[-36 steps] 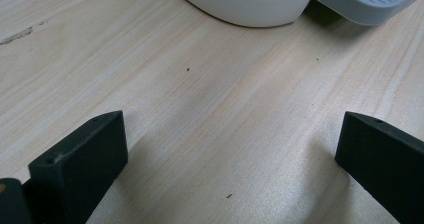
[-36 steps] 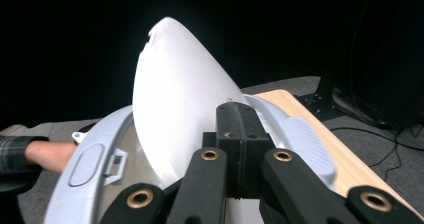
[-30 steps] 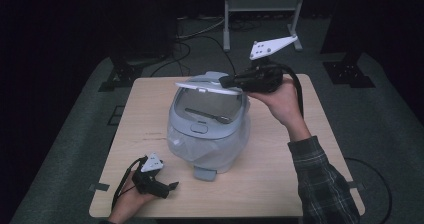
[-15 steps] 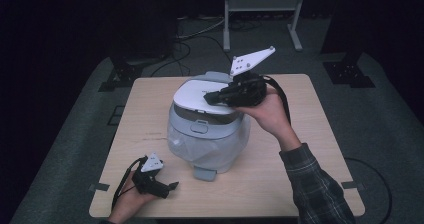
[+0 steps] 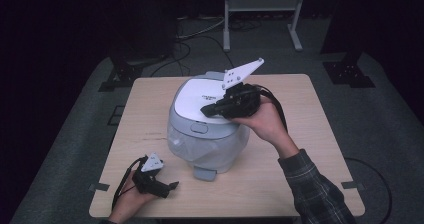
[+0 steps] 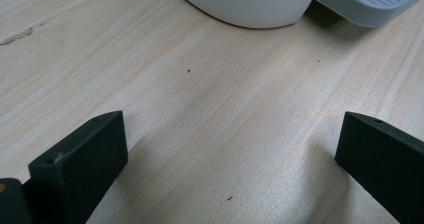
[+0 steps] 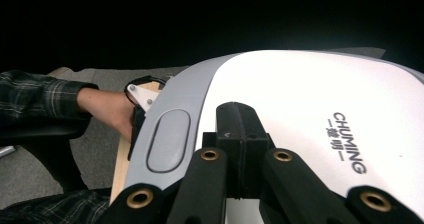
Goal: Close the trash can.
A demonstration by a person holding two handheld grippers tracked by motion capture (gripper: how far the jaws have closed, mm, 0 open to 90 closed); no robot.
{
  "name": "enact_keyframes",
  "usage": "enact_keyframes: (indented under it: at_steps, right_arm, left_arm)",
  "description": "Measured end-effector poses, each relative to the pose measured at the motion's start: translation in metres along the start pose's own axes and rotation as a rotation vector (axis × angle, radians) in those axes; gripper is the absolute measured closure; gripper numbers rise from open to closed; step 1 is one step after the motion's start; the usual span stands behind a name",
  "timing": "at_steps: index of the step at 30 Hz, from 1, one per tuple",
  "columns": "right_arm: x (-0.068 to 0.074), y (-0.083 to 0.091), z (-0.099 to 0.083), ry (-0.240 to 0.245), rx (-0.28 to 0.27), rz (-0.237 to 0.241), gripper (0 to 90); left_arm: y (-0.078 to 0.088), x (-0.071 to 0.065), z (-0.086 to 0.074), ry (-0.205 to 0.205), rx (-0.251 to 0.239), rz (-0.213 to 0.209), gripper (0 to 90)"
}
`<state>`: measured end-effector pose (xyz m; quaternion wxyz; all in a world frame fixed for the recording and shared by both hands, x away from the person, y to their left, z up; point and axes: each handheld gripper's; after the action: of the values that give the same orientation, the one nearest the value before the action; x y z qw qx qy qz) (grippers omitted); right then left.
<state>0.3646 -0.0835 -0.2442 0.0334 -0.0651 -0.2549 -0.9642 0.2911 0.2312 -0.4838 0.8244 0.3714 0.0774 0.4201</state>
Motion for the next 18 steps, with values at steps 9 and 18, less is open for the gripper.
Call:
enact_keyframes:
  at_steps: [9, 18]
  right_arm:
    - [0.0065, -0.0039, -0.0024, 0.011, -0.014, -0.021, 90.0]
    - [0.0093, -0.0071, -0.0017, 0.007, 0.015, -0.027, 90.0]
  left_arm:
    - [0.0, -0.0001, -0.0001, -0.001, 0.0, 0.001, 0.0]
    - [0.0, -0.0001, 0.0001, -0.001, 0.0, 0.0, 0.0]
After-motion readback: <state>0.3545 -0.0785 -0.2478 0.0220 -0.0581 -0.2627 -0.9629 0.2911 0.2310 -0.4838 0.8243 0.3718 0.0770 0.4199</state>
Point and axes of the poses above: each handheld gripper's, and its own axes: y roughly backward along the jaws, z roughly out of its top, x roughly to its left, and after that the axes turned 14 degrees about z, right-handed
